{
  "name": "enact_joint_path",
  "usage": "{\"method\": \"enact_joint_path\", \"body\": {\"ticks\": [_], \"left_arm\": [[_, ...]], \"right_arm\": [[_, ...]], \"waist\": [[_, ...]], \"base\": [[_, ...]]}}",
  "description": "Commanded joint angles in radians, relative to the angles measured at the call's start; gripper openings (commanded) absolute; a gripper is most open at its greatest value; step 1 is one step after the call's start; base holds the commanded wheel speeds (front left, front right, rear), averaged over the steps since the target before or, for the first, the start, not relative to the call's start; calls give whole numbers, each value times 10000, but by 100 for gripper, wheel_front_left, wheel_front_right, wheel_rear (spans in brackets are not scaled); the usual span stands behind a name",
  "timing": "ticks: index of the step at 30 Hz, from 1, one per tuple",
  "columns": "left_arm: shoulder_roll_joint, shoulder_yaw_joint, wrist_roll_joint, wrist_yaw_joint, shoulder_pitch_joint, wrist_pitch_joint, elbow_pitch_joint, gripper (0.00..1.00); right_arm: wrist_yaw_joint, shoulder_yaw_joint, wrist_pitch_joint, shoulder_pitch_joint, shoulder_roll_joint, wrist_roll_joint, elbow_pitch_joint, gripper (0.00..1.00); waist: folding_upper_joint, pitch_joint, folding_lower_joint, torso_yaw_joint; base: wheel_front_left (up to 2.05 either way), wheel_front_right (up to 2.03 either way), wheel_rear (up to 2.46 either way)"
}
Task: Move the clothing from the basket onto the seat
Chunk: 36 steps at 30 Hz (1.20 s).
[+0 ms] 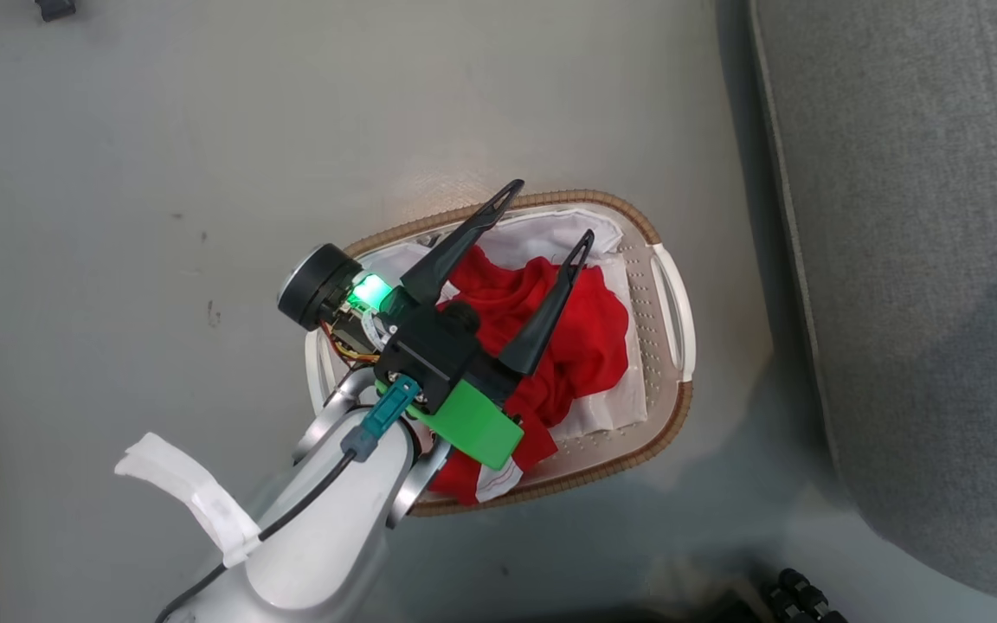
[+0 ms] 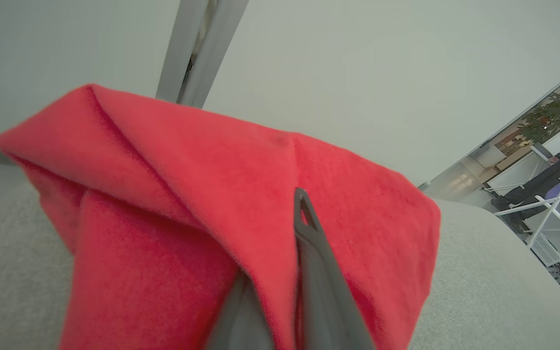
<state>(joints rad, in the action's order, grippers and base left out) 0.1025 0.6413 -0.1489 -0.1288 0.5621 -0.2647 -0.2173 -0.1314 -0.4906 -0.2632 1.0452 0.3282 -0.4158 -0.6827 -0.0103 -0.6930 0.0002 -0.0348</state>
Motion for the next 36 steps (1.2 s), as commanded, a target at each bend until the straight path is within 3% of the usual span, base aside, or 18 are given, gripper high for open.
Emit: {"method": "enact_joint_path", "body": {"ticks": [1, 6, 7, 8, 9, 10, 11, 12, 22, 36], "left_arm": [[16, -70, 68, -21, 70, 5, -25, 100], [65, -159, -4, -24, -23, 5, -202, 100], [67, -166, -29, -25, -36, 5, -257, 100], [58, -168, -55, -25, -41, 5, -297, 100], [46, -167, -69, -26, -49, 5, -336, 100], [30, -163, -82, -26, -59, 5, -367, 100], [6, -175, -106, -27, -70, 5, -392, 100], [-11, -184, -133, -28, -81, 5, -413, 100], [-172, -623, -620, -31, -658, 5, -651, 100], [-395, -2664, -922, 160, -2141, 5, -663, 100]], "right_arm": [[15, 17, -25, -158, 35, -45, -88, 0], [14, 131, -25, -471, -224, -71, -377, 0], [14, 153, -25, -514, -274, -83, -380, 6], [15, 166, -25, -571, -319, -109, -370, 28], [15, 184, -25, -641, -376, -132, -350, 38], [14, 213, -25, -732, -437, -147, -331, 59], [14, 256, -25, -831, -524, -144, -336, 59], [14, 276, -25, -885, -570, -132, -329, 100], [15, 912, -25, -1929, -794, 129, -182, 100], [14, 2435, -25, -2862, -1467, 1051, 210, 100]], "waist": [[103, -224, -2, 68], [103, -29, -2, -195], [103, 35, -2, -238], [103, 112, -2, -273], [103, 191, -2, -296], [103, 270, -2, -313], [103, 373, -2, -328], [103, 457, -2, -336], [103, 1992, -2, -241], [103, 4557, -2, 358]], "base": [[0, 0, 0], [0, 0, 0], [0, 0, 0], [0, 0, 0], [0, 0, 0], [0, 0, 0], [0, 0, 0], [0, 0, 0], [0, 0, 0], [0, 0, 0]]}}
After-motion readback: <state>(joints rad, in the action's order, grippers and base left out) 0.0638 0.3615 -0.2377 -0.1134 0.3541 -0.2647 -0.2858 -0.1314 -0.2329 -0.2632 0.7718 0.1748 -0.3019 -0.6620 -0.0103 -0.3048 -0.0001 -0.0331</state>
